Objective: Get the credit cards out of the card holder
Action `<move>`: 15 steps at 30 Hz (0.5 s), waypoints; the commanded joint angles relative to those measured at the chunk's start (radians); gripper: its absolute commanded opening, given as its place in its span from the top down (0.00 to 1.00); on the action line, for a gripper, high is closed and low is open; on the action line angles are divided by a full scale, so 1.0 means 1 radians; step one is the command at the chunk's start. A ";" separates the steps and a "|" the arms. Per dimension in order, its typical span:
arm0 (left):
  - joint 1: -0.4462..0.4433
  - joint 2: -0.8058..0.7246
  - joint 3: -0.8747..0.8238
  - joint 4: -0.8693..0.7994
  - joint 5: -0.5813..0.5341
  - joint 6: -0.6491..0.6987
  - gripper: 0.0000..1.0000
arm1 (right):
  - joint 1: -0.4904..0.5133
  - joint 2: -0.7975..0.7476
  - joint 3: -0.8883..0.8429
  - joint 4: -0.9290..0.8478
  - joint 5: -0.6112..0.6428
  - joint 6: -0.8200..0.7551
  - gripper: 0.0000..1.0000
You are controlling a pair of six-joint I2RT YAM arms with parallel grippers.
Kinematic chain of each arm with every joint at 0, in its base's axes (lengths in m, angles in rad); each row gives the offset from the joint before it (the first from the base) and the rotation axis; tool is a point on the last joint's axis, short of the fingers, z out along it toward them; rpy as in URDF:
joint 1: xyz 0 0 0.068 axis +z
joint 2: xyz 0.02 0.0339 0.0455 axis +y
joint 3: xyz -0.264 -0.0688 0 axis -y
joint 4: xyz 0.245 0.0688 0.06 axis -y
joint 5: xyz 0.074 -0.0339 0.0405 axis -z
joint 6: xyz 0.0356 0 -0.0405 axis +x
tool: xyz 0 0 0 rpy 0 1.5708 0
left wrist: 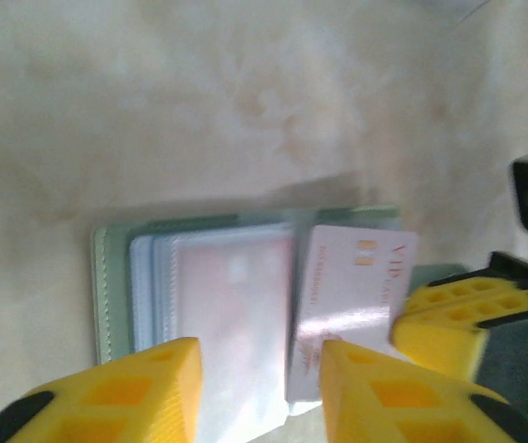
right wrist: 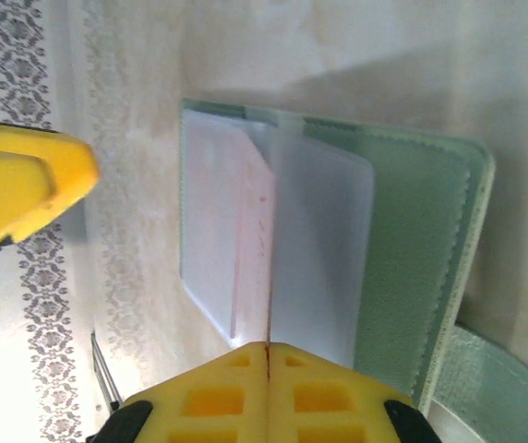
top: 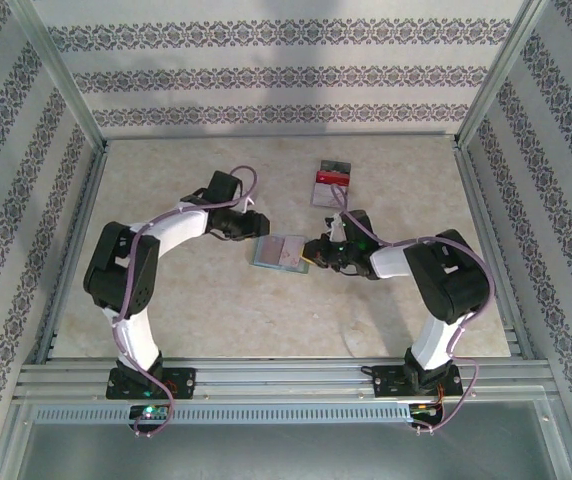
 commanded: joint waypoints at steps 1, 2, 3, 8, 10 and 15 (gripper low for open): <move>0.039 -0.099 0.021 -0.006 0.027 0.063 0.55 | -0.015 -0.046 -0.012 -0.025 -0.032 -0.065 1.00; 0.049 -0.124 0.014 0.004 0.029 0.074 0.54 | -0.020 -0.057 -0.012 -0.029 -0.039 -0.078 1.00; 0.058 -0.144 0.007 0.014 0.035 0.083 0.52 | -0.025 -0.066 -0.010 -0.035 -0.047 -0.091 1.00; 0.113 -0.251 -0.047 0.085 0.128 0.126 0.45 | -0.058 -0.150 0.001 -0.107 -0.071 -0.183 1.00; 0.133 -0.288 -0.070 0.125 0.188 0.146 0.42 | -0.068 -0.190 0.020 -0.173 -0.082 -0.248 1.00; 0.144 -0.366 -0.089 0.149 0.307 0.264 0.34 | -0.072 -0.299 0.108 -0.414 -0.064 -0.487 1.00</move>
